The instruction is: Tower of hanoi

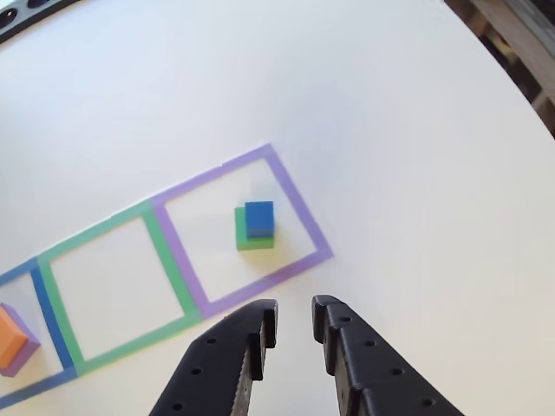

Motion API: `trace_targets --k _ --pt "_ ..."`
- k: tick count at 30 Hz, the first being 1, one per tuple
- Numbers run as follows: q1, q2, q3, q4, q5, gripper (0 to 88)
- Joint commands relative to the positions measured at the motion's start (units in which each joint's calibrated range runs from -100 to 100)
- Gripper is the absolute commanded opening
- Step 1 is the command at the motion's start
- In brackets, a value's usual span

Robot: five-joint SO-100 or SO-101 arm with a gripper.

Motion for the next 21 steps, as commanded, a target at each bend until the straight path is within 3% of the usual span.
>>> trace_targets --k 1,10,14,21 --pt "5.99 -4.19 4.6 0.71 0.0 1.1" --pt "13.46 -13.65 29.77 -11.51 0.0 7.5" --pt "13.69 -17.33 44.95 -25.51 0.0 18.0" --pt "13.31 -18.29 65.67 -50.68 0.0 25.9"
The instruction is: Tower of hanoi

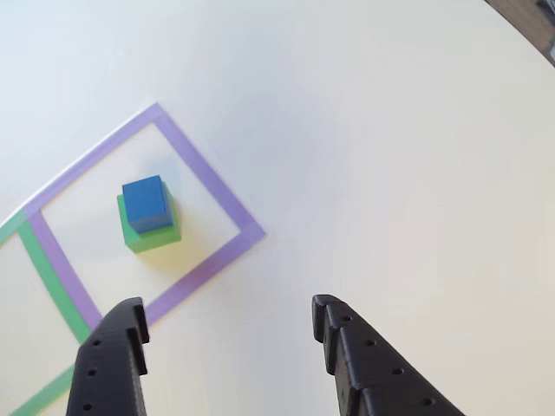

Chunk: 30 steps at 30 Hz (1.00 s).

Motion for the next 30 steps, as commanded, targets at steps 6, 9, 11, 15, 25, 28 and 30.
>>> trace_targets --k 6,9,11,15,25,28,30 --pt "-0.05 -0.05 22.07 -35.7 0.0 35.5" --pt "-0.58 2.11 27.16 -44.52 0.0 37.4" --pt "-1.42 4.12 29.25 -49.3 0.0 39.2" --pt "-3.33 10.53 33.8 -62.09 0.0 40.1" --pt "-6.45 29.2 35.7 -84.26 0.0 40.8" --pt "-6.53 34.01 35.7 -88.88 0.0 41.0" --pt "-6.45 37.13 35.34 -91.47 0.0 40.8"
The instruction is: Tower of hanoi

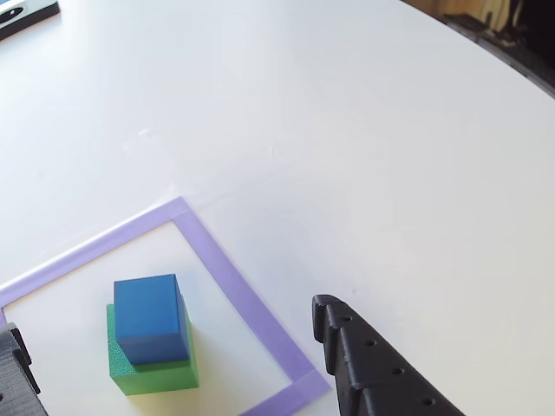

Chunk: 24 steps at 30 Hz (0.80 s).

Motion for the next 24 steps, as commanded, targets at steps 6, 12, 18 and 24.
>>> trace_targets --k 6,12,18,24 --pt "-1.53 11.36 -3.05 -11.16 0.0 40.4" --pt "-3.51 15.61 -5.59 -13.11 0.0 40.7" --pt "-4.43 19.93 -8.59 -15.05 0.0 40.7" --pt "-5.8 23.7 -11.77 -16.1 0.0 35.8"
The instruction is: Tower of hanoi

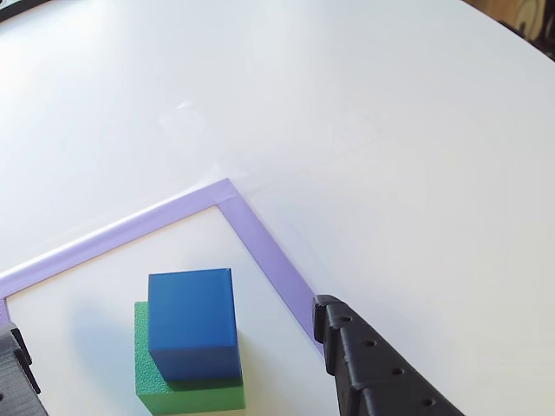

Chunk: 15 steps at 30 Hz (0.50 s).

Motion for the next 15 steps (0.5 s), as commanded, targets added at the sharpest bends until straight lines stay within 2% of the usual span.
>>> trace_targets --k 1,9,15 --pt "-1.64 0.4 -3.36 -1.67 0.0 34.3" --pt "-3.08 0.4 -2.82 -1.34 0.0 23.2" --pt "-3.77 0.72 -2.82 -1.43 0.0 22.4"
